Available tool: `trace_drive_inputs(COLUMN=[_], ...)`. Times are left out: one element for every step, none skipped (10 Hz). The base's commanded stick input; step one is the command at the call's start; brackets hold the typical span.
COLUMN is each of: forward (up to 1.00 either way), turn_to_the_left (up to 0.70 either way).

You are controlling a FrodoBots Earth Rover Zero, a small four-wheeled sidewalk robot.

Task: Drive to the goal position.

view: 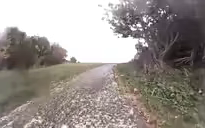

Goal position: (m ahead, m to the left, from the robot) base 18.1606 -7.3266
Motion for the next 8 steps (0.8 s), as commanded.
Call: trace_drive_inputs(forward=[1.0,1.0,1.0,1.0,1.0,1.0,1.0,1.0], turn_to_the_left=[0.0,0.0,0.0,0.0,0.0,0.0,0.0,0.0])
